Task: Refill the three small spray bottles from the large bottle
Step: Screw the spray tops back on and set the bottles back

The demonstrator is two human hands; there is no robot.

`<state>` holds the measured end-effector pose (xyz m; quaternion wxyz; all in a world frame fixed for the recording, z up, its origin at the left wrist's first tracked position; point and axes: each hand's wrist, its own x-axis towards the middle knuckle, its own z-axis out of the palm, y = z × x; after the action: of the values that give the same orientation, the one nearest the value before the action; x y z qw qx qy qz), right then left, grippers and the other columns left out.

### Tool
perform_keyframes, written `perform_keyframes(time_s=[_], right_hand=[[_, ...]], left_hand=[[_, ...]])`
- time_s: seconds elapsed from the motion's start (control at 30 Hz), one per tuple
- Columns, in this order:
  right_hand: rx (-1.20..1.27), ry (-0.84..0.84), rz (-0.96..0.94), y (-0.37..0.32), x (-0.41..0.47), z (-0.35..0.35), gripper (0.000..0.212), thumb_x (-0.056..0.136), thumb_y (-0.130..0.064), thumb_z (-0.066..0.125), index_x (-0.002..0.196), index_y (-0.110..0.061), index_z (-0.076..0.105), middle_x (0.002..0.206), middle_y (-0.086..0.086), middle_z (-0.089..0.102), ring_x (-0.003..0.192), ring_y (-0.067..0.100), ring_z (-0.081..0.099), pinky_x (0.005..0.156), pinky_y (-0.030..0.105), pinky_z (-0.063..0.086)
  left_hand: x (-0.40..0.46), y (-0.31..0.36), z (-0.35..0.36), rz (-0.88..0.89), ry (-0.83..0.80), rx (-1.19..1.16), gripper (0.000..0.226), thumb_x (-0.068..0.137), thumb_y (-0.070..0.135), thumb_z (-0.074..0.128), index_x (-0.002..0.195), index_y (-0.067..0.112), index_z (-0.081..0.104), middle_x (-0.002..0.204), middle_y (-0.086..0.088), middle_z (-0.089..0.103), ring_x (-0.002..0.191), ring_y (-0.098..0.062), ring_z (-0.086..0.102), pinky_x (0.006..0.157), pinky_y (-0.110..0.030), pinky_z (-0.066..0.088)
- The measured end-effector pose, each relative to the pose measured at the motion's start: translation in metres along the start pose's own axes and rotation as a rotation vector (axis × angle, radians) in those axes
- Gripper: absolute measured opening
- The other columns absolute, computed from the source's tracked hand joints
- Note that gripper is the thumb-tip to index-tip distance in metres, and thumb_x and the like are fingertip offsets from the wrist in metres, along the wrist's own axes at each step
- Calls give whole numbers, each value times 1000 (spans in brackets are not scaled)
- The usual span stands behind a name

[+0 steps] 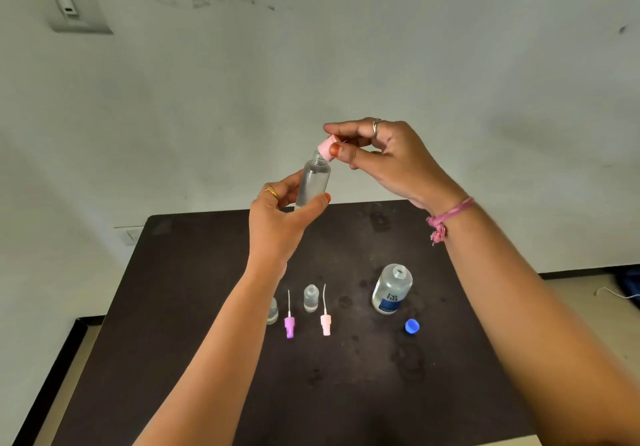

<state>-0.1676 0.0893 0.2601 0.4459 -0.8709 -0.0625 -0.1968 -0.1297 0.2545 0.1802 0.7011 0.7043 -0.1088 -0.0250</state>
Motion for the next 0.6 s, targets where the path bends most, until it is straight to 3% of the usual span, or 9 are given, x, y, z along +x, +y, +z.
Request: perform_keyframes(time_s=[0.27, 0.47, 0.6], right_hand=[[-230, -54, -69, -20, 12, -28, 27, 84, -32, 73, 108, -20, 73, 91, -11, 68, 83, -2, 62, 74, 8, 45], [-229, 58, -7, -21, 15, -24, 36, 73, -46, 79, 77, -11, 74, 66, -10, 68, 57, -3, 58, 58, 14, 48], [-264, 39, 60, -19, 17, -21, 47, 67, -55, 79, 83, -11, 69, 67, -11, 63, 57, -6, 55, 55, 10, 43]], left_hand=[[-1, 14, 22, 7, 15, -9, 48, 74, 26, 85, 118, 18, 69, 110, 3, 68, 97, -10, 64, 85, -23, 53], [-6, 14, 32, -8, 47, -18, 49, 72, 27, 86, 117, 19, 70, 109, 3, 69, 97, -11, 66, 91, -33, 56], [-7, 15, 34, -17, 45, -17, 46, 72, 28, 85, 115, 22, 69, 108, 3, 69, 97, -11, 66, 90, -31, 57]])
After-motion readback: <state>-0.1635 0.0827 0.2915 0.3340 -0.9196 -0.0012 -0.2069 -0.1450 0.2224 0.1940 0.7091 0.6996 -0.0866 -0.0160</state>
